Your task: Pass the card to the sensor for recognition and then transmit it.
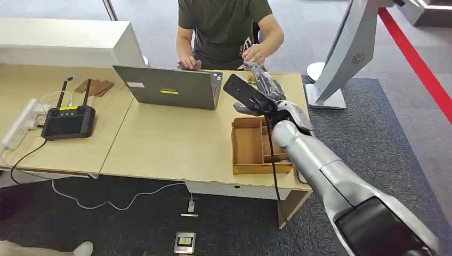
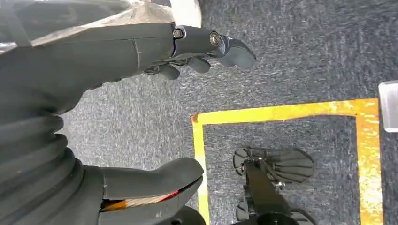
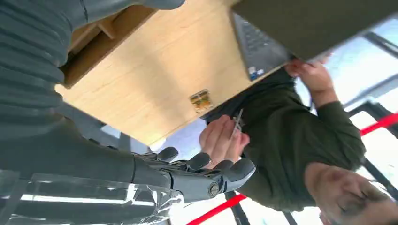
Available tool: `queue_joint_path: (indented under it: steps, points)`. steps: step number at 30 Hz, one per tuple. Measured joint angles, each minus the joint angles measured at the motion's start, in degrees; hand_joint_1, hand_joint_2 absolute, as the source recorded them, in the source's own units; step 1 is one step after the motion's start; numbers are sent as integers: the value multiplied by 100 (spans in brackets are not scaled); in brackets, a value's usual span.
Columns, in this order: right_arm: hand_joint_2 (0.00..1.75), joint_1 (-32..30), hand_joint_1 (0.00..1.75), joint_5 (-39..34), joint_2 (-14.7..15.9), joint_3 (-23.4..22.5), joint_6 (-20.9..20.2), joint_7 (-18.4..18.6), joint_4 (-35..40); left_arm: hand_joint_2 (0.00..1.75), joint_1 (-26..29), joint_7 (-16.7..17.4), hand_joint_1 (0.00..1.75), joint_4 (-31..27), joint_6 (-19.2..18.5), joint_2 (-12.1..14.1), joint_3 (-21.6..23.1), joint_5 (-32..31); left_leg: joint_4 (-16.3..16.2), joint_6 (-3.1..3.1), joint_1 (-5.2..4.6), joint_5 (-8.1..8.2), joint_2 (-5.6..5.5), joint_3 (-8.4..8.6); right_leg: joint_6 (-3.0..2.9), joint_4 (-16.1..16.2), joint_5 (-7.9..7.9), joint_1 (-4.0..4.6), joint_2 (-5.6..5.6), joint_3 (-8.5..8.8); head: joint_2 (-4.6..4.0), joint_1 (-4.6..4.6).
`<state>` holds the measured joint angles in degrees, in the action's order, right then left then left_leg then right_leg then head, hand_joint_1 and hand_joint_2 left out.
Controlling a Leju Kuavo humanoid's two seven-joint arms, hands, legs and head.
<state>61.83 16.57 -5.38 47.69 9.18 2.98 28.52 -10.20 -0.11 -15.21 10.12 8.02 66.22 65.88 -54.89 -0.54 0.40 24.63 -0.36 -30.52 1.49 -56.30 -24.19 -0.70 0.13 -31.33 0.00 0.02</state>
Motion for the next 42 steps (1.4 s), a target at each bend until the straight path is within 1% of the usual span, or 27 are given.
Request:
queue_joint_path:
  steps: [1,3,6,14,17,19,22,25,27,31,33,37,42]
  points:
    - [175,-98,0,-24,86,-49,51,-64,183,175,29,-42,0,0,0,2,-2,24,0,0,0,0,0,0,0,1,0,0,0,1,0,2]
    - [175,-311,0,-20,282,-116,84,-35,654,175,82,-99,0,2,0,20,-4,66,0,1,0,1,0,-1,0,2,0,0,0,2,0,4]
    - [175,-533,0,-11,481,-217,86,19,1139,175,131,-116,0,9,0,37,-4,74,0,1,-1,2,5,-1,2,3,2,-1,7,-2,0,2]
    - [175,-742,0,13,754,-354,86,63,1891,175,138,-127,0,9,0,50,-4,81,0,1,0,0,7,1,1,1,4,-1,7,-1,0,2]
    - [175,-861,0,153,890,-374,132,46,2189,175,147,-166,0,9,26,50,-9,127,0,1,1,0,6,4,1,3,4,0,6,2,0,-2]
    - [175,-1155,0,464,1131,-457,239,105,2728,175,202,-221,0,11,26,68,-15,149,-1,1,2,1,3,8,1,5,3,1,5,6,0,0]
    - [175,-1707,0,1140,1554,-595,204,404,3697,175,288,-228,0,24,78,98,-15,61,-1,5,0,6,7,5,2,12,3,1,6,6,0,4]
    - [175,-2244,0,1830,1983,-763,-83,713,4795,175,328,-173,0,37,256,140,-15,-57,-1,9,-1,12,6,1,4,16,2,0,7,4,0,2]
    - [175,-2529,0,2349,2215,-813,-302,892,5468,175,327,-120,0,37,378,171,-15,-116,0,10,-1,14,7,3,4,17,1,0,7,4,0,2]
    - [175,-3090,0,3415,2527,-835,-717,1176,6528,175,324,-53,0,37,538,225,-13,-210,0,9,2,14,8,3,2,17,0,1,8,5,0,2]
    - [175,-3343,0,3574,2650,-824,-747,1230,6917,175,333,15,0,37,588,238,-13,-249,1,9,2,14,7,2,2,16,-1,1,8,5,0,2]
    - [175,-3751,0,3654,2864,-787,-688,1281,7392,175,365,137,0,11,756,243,-13,-214,1,9,2,14,7,3,2,16,-1,1,8,7,0,2]
    - [175,-4082,0,3851,2993,-748,-699,1318,7609,175,401,240,0,-66,806,247,-13,-205,1,10,1,13,7,1,2,16,0,1,8,8,0,2]
